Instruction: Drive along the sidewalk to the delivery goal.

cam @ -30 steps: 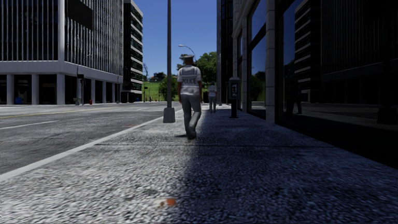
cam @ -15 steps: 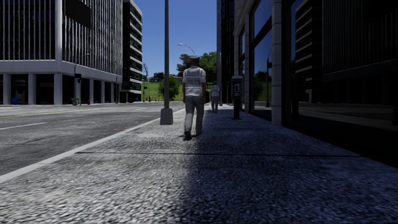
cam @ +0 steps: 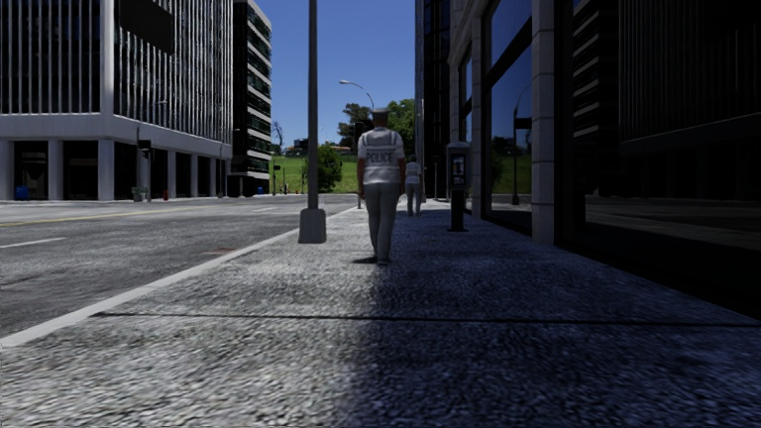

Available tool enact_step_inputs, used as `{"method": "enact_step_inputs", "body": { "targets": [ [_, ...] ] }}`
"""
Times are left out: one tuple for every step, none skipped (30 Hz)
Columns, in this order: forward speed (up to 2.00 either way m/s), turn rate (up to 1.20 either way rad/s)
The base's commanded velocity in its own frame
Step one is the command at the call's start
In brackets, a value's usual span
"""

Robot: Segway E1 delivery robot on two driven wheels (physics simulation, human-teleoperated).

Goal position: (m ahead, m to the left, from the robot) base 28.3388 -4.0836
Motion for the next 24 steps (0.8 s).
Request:
{"method": "enact_step_inputs", "body": {
  "targets": [
    [1.08, 0.00],
    [1.08, 0.00],
    [1.08, 0.00],
    [1.08, 0.00],
    [1.08, 0.00],
    [1.08, 0.00],
    [1.08, 0.00],
    [1.08, 0.00],
    [1.08, 0.00],
    [1.08, 0.00],
    [1.10, 0.00],
    [1.10, 0.00],
    [1.23, 0.00],
    [1.31, 0.00],
    [1.31, 0.00],
    [1.33, 0.00],
    [1.33, 0.00],
    [1.31, 0.00],
    [1.31, 0.00],
    [1.26, 0.00],
    [1.24, 0.00],
    [1.24, 0.00],
    [1.24, 0.00],
    [1.24, 0.00]
  ]
}}
